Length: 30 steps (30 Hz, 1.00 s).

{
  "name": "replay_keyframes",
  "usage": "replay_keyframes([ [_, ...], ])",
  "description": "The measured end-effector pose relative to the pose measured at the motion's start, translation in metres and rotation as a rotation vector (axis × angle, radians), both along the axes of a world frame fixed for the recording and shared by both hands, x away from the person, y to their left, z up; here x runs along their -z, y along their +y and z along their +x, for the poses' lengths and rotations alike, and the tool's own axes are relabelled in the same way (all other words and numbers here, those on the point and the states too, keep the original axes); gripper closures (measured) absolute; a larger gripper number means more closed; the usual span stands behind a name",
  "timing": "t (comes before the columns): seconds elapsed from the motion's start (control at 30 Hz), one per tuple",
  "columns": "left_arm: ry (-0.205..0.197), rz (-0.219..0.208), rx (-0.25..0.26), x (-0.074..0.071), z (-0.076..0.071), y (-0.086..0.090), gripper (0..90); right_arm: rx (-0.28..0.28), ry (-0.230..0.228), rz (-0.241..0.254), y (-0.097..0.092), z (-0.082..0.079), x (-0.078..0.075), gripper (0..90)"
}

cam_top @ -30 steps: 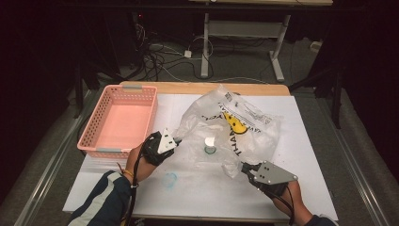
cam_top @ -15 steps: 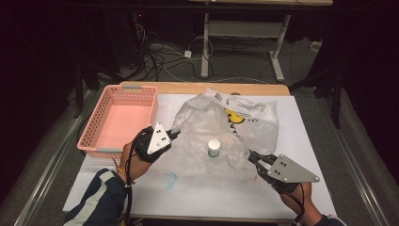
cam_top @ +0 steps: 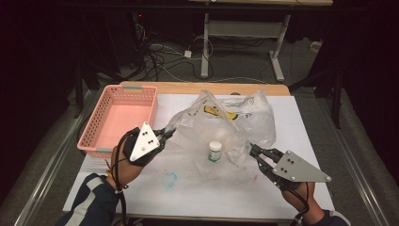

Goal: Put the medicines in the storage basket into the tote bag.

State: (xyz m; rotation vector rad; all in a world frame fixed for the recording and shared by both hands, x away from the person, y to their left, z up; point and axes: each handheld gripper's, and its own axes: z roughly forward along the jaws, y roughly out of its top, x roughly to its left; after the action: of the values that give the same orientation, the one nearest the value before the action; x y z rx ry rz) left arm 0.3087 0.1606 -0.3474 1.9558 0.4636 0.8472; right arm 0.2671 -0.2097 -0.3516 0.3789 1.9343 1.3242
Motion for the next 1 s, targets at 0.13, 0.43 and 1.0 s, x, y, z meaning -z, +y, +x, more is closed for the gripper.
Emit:
replay_keyframes([
  [0.13, -0.030, -0.047, -0.006, -0.017, -0.002, 0.009, 85.7, 0.005, -0.029, 0.036, -0.005, 0.000, -0.014, 89.8],
  [0.43, -0.071, -0.068, -0.001, -0.041, 0.012, 0.006, 85.6, 0.046, -0.063, 0.084, -0.013, 0.015, -0.036, 89.8],
  [1.0, 0.007, -0.034, -0.089, -0.019, 0.109, -0.035, 85.4, 0.231, 0.076, 0.085, -0.025, 0.117, -0.029, 89.8],
])
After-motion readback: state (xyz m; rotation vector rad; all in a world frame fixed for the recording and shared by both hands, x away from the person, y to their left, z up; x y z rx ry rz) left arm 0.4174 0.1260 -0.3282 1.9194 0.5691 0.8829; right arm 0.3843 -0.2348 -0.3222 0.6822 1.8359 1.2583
